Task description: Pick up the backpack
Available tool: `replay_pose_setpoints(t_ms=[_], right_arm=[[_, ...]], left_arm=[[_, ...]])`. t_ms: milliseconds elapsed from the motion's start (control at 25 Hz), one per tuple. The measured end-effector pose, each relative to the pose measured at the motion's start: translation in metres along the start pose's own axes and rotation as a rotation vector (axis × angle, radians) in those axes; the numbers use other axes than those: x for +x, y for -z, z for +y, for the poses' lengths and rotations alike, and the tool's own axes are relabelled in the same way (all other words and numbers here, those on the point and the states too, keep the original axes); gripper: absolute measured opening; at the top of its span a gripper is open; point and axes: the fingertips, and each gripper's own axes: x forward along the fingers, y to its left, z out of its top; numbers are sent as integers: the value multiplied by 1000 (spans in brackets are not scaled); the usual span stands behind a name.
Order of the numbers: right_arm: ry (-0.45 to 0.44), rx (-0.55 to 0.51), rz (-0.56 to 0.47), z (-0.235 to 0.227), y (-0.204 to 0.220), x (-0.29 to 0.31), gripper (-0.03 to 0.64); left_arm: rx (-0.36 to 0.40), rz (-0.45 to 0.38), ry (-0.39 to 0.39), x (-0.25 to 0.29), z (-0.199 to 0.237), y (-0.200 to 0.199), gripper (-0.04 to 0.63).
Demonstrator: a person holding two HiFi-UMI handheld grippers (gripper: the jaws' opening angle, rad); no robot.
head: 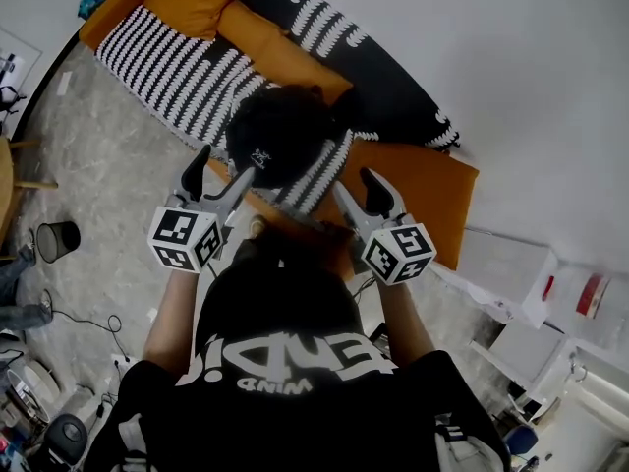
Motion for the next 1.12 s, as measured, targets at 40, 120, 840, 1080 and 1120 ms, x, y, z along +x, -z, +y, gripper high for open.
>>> replay_pose_setpoints(t_ms=[40, 120, 840, 1080, 1120], right_arm=[[-2, -4, 5, -3, -1, 5, 247], [-5, -1, 12, -11, -2, 13, 252], [7, -3, 145, -102, 55, 122, 252], [12, 18, 171, -131, 82, 163, 252], [8, 20, 178, -136, 86, 169, 255]], left_arm=[[2, 6, 0, 4, 2, 1, 373], [9, 18, 3, 15, 5, 1, 377], [35, 183, 32, 147, 55, 69, 379], [22, 230, 29, 189, 73, 102, 379], [26, 239, 32, 197, 74, 107, 380]])
